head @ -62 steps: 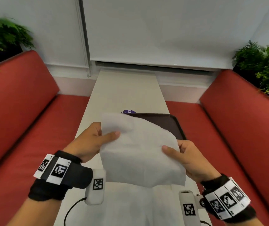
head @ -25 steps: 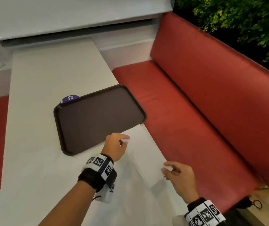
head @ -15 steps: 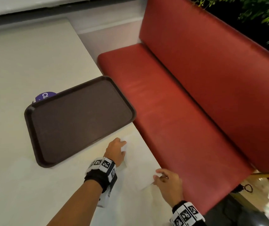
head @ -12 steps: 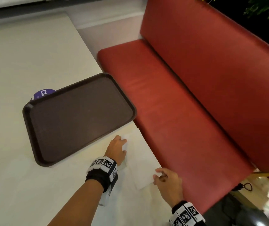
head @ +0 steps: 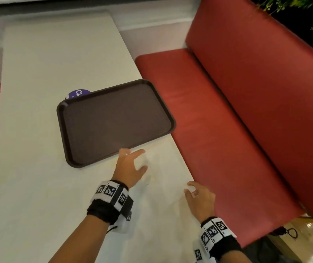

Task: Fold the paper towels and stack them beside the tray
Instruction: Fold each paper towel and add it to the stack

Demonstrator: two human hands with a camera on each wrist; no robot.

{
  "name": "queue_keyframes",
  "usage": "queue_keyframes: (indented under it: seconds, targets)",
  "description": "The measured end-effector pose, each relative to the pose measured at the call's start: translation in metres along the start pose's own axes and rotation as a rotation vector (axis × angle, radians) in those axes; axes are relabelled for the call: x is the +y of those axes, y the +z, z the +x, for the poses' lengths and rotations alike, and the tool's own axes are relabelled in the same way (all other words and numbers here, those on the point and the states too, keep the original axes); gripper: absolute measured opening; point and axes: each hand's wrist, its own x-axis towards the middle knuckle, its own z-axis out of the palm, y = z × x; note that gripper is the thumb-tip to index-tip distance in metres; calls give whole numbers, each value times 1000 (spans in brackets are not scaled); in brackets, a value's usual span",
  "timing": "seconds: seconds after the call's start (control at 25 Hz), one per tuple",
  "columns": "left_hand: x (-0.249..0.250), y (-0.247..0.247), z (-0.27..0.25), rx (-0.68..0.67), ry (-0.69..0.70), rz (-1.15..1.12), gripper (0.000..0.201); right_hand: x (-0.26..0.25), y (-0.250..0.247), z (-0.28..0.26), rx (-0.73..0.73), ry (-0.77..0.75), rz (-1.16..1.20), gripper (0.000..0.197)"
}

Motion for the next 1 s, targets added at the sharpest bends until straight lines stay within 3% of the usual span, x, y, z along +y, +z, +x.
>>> queue_keyframes:
  seconds: [0.08,0.2,0.28,0.36,0.48,0.64,0.76,0.88,1.0]
  targets:
    - [-23,-42,-55,59,-30,-72,39,-9,-2,-5,75,-41,-40,24]
    - [-76,-88,-151,79,-199,-106,25,-28,1,-29,170,-149,-48,30]
    - [-107,-98,-200,106,-327,-133,23,-40,12,-50,-10,-101,-157,52]
    - [-131,-98,-239,135,-439,-150,21,-48,28,-72,-239,64,-325,87]
    - [-153,-88,-269,198,-516,-201,21,-48,44,-95,-344,145,-447,108]
    - [-157,-80,-282,196,-490,-260,25,-44,48,-106,-299,118,-384,77]
    - [-149,-92,-283,192,-437,-253,25,-58,34,-124,-308,-188,-172,17]
    - [-138,-108,-275,178,-371,-233,23,-96,1,-137,-279,-553,-58,50]
    - [-119,-113,-247,144,-219,-326,36,-145,-40,-138,-307,-724,88,22]
